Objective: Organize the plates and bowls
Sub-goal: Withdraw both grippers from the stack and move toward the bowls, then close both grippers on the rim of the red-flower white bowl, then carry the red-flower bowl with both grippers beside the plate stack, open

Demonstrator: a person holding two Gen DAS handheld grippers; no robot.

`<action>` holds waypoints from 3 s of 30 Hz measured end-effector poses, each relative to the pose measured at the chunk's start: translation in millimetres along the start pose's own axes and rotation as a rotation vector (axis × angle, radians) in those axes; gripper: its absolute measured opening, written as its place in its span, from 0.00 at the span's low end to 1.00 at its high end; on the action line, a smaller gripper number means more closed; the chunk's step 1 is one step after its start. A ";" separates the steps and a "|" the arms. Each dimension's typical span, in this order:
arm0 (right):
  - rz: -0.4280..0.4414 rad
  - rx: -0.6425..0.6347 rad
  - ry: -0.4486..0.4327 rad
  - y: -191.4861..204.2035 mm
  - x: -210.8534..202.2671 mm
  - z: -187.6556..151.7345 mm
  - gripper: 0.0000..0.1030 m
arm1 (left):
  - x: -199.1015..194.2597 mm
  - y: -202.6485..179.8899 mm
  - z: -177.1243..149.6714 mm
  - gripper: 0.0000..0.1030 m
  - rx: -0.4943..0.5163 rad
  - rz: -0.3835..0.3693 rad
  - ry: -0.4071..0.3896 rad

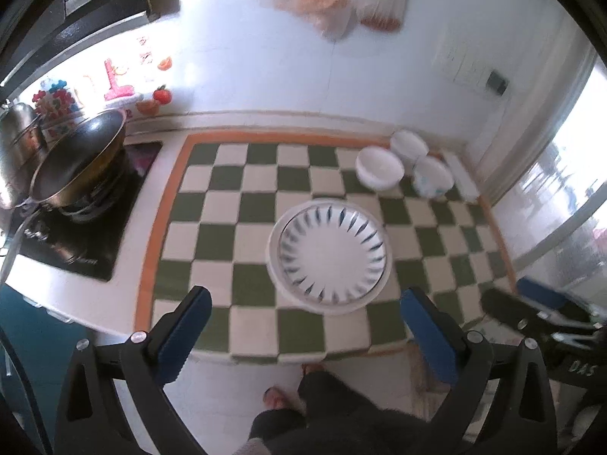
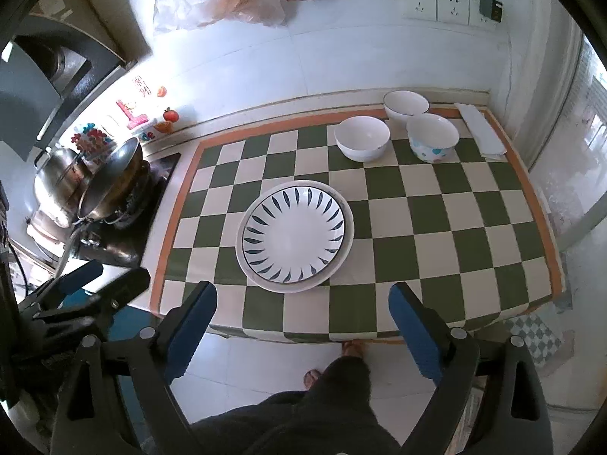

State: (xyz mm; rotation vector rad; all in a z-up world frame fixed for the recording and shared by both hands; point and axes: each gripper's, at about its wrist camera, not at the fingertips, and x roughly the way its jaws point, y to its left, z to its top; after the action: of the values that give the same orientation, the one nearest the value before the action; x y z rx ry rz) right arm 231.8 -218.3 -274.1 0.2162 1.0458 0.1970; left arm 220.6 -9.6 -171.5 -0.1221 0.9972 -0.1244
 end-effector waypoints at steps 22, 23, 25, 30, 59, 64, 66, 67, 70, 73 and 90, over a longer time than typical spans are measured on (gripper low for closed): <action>0.166 0.221 0.206 -190.4 216.9 211.9 0.80 | 268.4 -79.7 182.1 0.88 -0.036 0.047 0.279; 0.164 0.224 0.228 -194.7 233.5 221.1 0.74 | 284.4 -80.9 188.6 0.84 -0.041 0.044 0.302; 0.174 0.226 0.254 -200.5 259.2 232.4 0.66 | 308.6 -84.7 198.6 0.81 -0.045 0.045 0.337; 0.180 0.225 0.311 -205.0 308.7 250.7 0.46 | 367.0 -93.0 214.0 0.58 -0.029 0.027 0.438; 0.088 0.190 0.363 -219.6 264.8 194.6 0.13 | 307.3 -169.7 134.5 0.13 0.110 -0.116 0.495; 0.083 0.221 0.370 -243.4 232.0 157.9 0.13 | 295.6 -196.7 117.0 0.13 0.163 -0.143 0.513; 0.084 0.231 0.377 -251.4 225.0 147.2 0.13 | 296.3 -206.3 104.4 0.13 0.189 -0.139 0.526; 0.083 0.237 0.377 -255.7 221.8 140.7 0.13 | 298.5 -209.5 98.2 0.13 0.196 -0.134 0.534; 0.082 0.242 0.389 -264.6 220.3 128.1 0.13 | 306.1 -215.1 80.8 0.12 0.199 -0.124 0.568; 0.081 0.255 0.402 -274.8 222.2 112.9 0.13 | 316.3 -218.5 65.9 0.13 0.203 -0.113 0.604; 0.097 0.277 0.500 -293.4 260.8 90.2 0.12 | 328.1 -246.0 39.3 0.13 0.306 -0.048 0.637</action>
State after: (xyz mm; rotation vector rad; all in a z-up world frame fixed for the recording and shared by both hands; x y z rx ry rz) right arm 454.6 -439.3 -526.8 0.4856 1.5629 0.1975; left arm 417.8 -302.9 -383.0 0.1877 1.5963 -0.3728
